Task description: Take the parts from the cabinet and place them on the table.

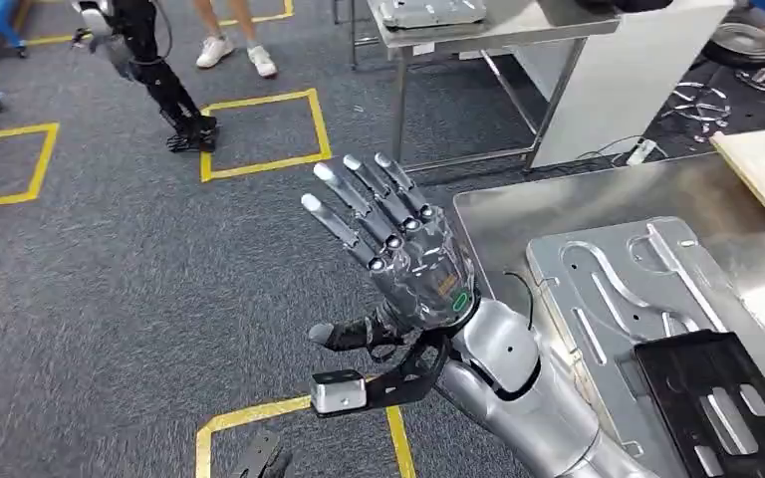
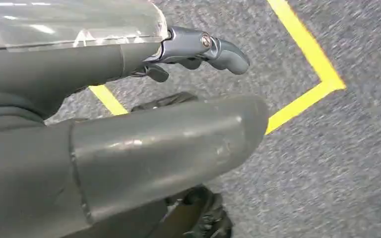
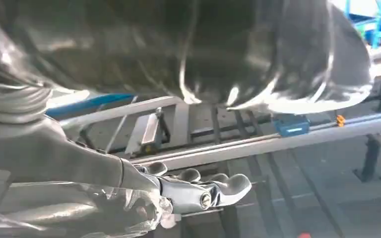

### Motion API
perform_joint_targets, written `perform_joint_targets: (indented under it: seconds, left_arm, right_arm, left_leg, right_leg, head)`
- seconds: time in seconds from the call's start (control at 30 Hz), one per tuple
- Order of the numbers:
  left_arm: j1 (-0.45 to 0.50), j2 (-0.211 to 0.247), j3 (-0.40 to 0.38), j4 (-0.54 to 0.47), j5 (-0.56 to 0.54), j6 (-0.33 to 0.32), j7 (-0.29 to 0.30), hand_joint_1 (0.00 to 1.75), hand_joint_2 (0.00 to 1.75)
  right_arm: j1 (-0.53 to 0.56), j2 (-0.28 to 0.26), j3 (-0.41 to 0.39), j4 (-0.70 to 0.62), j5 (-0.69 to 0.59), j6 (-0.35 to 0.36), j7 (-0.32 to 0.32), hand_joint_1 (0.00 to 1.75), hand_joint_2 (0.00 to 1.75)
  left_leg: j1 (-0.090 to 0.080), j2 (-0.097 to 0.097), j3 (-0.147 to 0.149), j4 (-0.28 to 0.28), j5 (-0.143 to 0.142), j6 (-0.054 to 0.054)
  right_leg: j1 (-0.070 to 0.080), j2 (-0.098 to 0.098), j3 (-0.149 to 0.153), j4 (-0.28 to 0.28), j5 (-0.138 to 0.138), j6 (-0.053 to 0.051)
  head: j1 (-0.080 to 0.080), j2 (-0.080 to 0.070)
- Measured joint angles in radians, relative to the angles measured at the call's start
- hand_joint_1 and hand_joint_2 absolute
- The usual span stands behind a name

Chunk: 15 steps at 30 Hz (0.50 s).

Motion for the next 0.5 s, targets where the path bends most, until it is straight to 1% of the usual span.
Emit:
perform_joint_targets:
  seconds: [0.03, 0.07, 0.1, 0.13, 0.17, 0.2, 0.23, 0.27, 0.3, 0.33, 0.37, 0.4, 0.43, 0.47, 0.5]
  left_arm:
    - [-0.001, 0.000, 0.000, 0.000, -0.001, -0.001, 0.000, 0.00, 0.00]
    - [-0.005, 0.000, 0.000, 0.000, 0.000, -0.001, 0.000, 0.00, 0.00]
    - [-0.007, 0.000, 0.000, 0.000, 0.000, -0.001, 0.000, 0.00, 0.00]
    - [-0.007, 0.000, 0.000, 0.000, 0.000, -0.001, 0.000, 0.00, 0.00]
    - [-0.006, 0.000, 0.000, 0.000, 0.000, -0.001, 0.000, 0.00, 0.00]
    - [-0.003, 0.001, 0.000, 0.000, 0.000, -0.001, 0.000, 0.00, 0.00]
    - [-0.002, 0.001, 0.000, 0.000, 0.000, -0.001, 0.000, 0.00, 0.00]
    - [-0.003, 0.002, 0.000, 0.000, 0.000, -0.001, 0.000, 0.00, 0.00]
    - [-0.004, 0.002, 0.000, 0.000, 0.000, 0.000, 0.000, 0.00, 0.00]
    - [-0.007, 0.002, 0.000, 0.000, 0.000, -0.001, 0.000, 0.00, 0.00]
    - [-0.007, 0.002, 0.000, 0.000, 0.000, -0.001, 0.000, 0.00, 0.00]
    - [-0.004, 0.002, 0.000, 0.000, 0.000, -0.001, 0.000, 0.00, 0.00]
    - [-0.001, 0.003, 0.000, 0.000, 0.000, -0.001, 0.000, 0.00, 0.00]
    - [0.000, 0.004, 0.000, 0.000, 0.000, 0.000, 0.000, 0.00, 0.00]
    - [0.003, 0.004, 0.000, 0.000, 0.000, 0.000, 0.000, 0.00, 0.00]
  right_arm:
    - [-0.002, 0.000, 0.000, 0.000, 0.000, 0.000, 0.000, 0.00, 0.00]
    - [-0.003, 0.000, 0.000, 0.000, 0.000, 0.000, 0.000, 0.00, 0.00]
    - [-0.001, 0.000, 0.000, 0.002, 0.000, 0.001, 0.000, 0.00, 0.00]
    - [-0.001, 0.000, 0.001, 0.002, 0.000, 0.001, 0.000, 0.00, 0.00]
    - [-0.001, 0.000, 0.001, 0.002, 0.000, 0.001, 0.000, 0.00, 0.00]
    - [-0.001, 0.000, 0.001, 0.002, 0.000, 0.001, 0.000, 0.00, 0.00]
    - [-0.001, 0.000, 0.001, 0.002, 0.000, 0.002, 0.000, 0.00, 0.00]
    - [-0.002, 0.000, 0.001, 0.002, 0.000, 0.003, 0.000, 0.00, 0.00]
    - [-0.004, 0.000, 0.001, 0.002, 0.000, 0.003, 0.000, 0.00, 0.00]
    - [-0.005, 0.000, 0.001, 0.002, 0.000, 0.003, 0.000, 0.00, 0.00]
    - [-0.005, 0.000, 0.002, 0.002, 0.000, 0.003, 0.000, 0.00, 0.00]
    - [-0.006, 0.000, 0.002, 0.002, 0.000, 0.003, 0.000, 0.00, 0.00]
    - [-0.006, 0.000, 0.002, 0.002, 0.000, 0.003, 0.000, 0.00, 0.00]
    - [-0.007, 0.001, 0.002, 0.002, 0.000, 0.003, 0.000, 0.00, 0.00]
    - [-0.007, 0.001, 0.002, 0.002, 0.000, 0.003, 0.000, 0.00, 0.00]
  left_leg:
    - [0.000, 0.045, -0.022, 0.048, -0.035, -0.004]
    - [0.003, 0.068, -0.057, 0.123, -0.074, -0.009]
    - [0.006, 0.078, -0.096, 0.202, -0.109, -0.013]
    - [0.008, 0.082, -0.123, 0.258, -0.127, -0.017]
    - [0.010, 0.086, -0.129, 0.274, -0.123, -0.020]
    - [0.012, 0.088, -0.111, 0.242, -0.098, -0.022]
    - [0.014, 0.094, -0.071, 0.170, -0.059, -0.023]
    - [0.014, 0.112, -0.018, 0.076, -0.018, -0.022]
    - [0.012, 0.148, 0.020, -0.003, -0.009, -0.020]
    - [0.000, 0.154, 0.026, -0.006, -0.016, -0.010]
    - [0.001, 0.137, 0.022, -0.006, -0.013, 0.002]
    - [0.001, 0.130, 0.020, -0.005, -0.013, 0.005]
    - [-0.004, 0.118, 0.019, -0.005, -0.013, 0.011]
    - [0.002, 0.107, 0.023, -0.013, -0.009, 0.020]
    - [0.006, 0.099, 0.026, -0.018, -0.006, 0.025]
  right_leg:
    - [0.000, -0.014, 0.003, -0.002, -0.001, -0.004]
    - [0.003, -0.031, 0.004, -0.001, -0.002, -0.004]
    - [0.005, -0.049, 0.004, -0.001, -0.004, -0.007]
    - [0.005, -0.065, 0.003, 0.000, -0.005, -0.007]
    - [0.005, -0.080, 0.003, 0.001, -0.007, -0.006]
    - [0.005, -0.093, 0.004, 0.002, -0.009, -0.004]
    - [0.005, -0.107, 0.005, 0.005, -0.013, -0.001]
    - [0.004, -0.119, 0.006, 0.010, -0.018, 0.003]
    - [0.005, -0.131, 0.008, 0.017, -0.025, 0.009]
    - [0.014, -0.136, 0.005, 0.022, -0.030, 0.016]
    - [0.014, -0.145, 0.006, 0.021, -0.030, 0.019]
    - [0.017, -0.151, 0.008, 0.020, -0.030, 0.021]
    - [0.015, -0.161, 0.011, 0.017, -0.030, 0.027]
    - [0.014, -0.167, 0.013, 0.017, -0.034, 0.033]
    - [0.007, -0.128, 0.011, 0.034, -0.050, 0.039]
  head:
    - [-0.005, 0.000]
    - [-0.005, 0.000]
    - [-0.004, 0.000]
    - [-0.005, 0.000]
    - [-0.005, 0.000]
    - [-0.005, 0.000]
    - [-0.005, 0.000]
    - [-0.005, 0.000]
    - [-0.005, 0.000]
    - [-0.005, 0.000]
    - [-0.003, 0.000]
    - [-0.003, 0.000]
    - [-0.003, 0.000]
    - [-0.003, 0.000]
    - [-0.003, 0.000]
